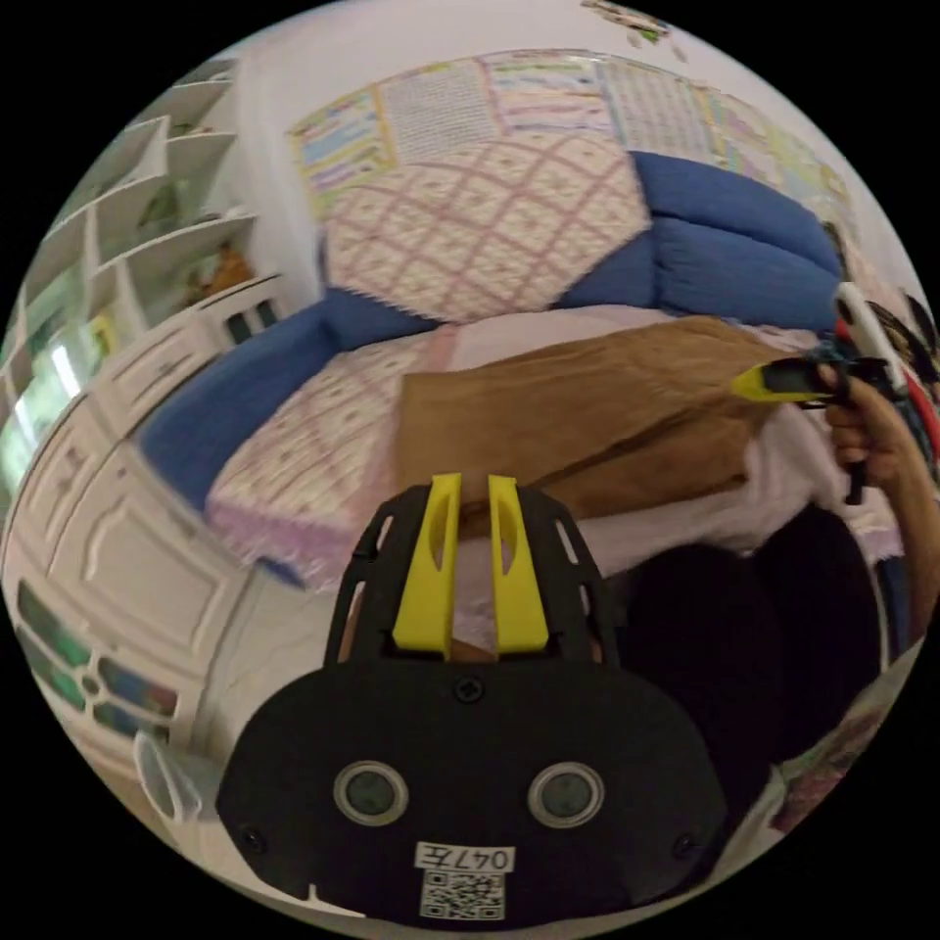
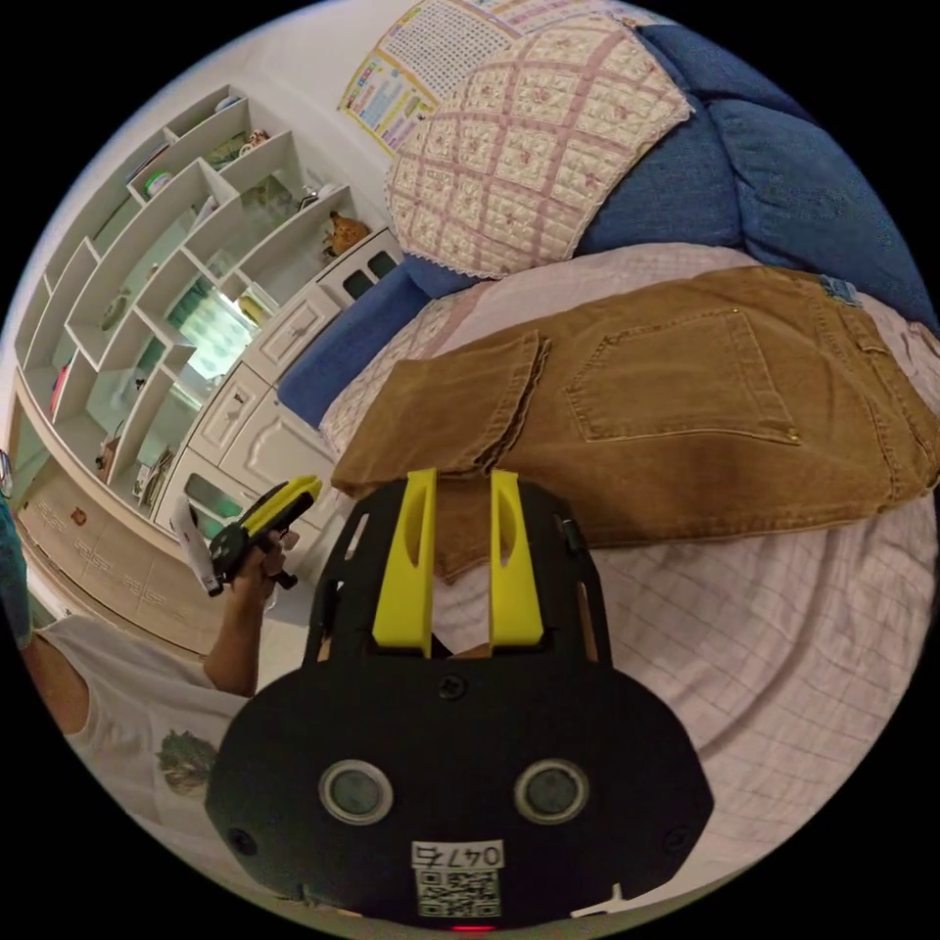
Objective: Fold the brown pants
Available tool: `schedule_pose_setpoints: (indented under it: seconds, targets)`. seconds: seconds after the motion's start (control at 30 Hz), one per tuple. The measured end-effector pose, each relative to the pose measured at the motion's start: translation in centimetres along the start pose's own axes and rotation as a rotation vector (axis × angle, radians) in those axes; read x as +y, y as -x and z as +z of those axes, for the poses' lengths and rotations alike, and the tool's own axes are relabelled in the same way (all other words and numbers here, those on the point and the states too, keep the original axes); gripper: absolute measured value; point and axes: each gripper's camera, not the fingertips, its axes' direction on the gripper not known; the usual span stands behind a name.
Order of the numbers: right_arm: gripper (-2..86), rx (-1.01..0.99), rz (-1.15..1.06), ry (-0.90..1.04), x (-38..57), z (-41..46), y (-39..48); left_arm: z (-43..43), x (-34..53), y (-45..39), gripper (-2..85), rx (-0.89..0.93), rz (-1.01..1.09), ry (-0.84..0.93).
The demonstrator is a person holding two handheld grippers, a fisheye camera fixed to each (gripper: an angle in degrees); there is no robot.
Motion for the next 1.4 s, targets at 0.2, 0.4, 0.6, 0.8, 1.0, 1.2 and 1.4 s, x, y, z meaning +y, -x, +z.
schedule_pose_setpoints:
  seconds: [0.2,0.4,0.6,0.8,1.0,1.2,1.4]
  targets:
    - [8.4,0.012,0.064,0.043,-0.2,1.9,-0.1,7.9,4.4,7.0,9.6,0.024,-0.073,0.063]
    - [7.6,-0.006,0.150,0.024,0.3,0.7,-1.9,15.7,3.8,13.8,8.5,0.180,-0.145,0.143]
    - [1.7,0.031,0.146,0.051,0.5,-0.9,-2.4,18.4,3.7,21.3,2.5,0.302,-0.255,0.115]
    - [0.7,0.134,-0.050,0.019,0.0,-8.7,0.7,18.8,1.8,28.6,0.3,0.303,-0.290,0.081]
    - [1.9,0.080,0.022,0.089,4.3,-15.3,-5.6,21.9,1.6,38.8,-0.3,0.507,-0.509,0.075]
    - [6.3,0.241,0.352,-0.460,14.0,-42.2,-18.8,22.4,-2.5,45.3,-0.6,0.474,-0.413,0.088]
    - [8.5,0.346,0.620,-0.498,17.2,-56.9,-31.5,23.7,-5.6,52.7,-0.5,0.513,-0.466,0.077]
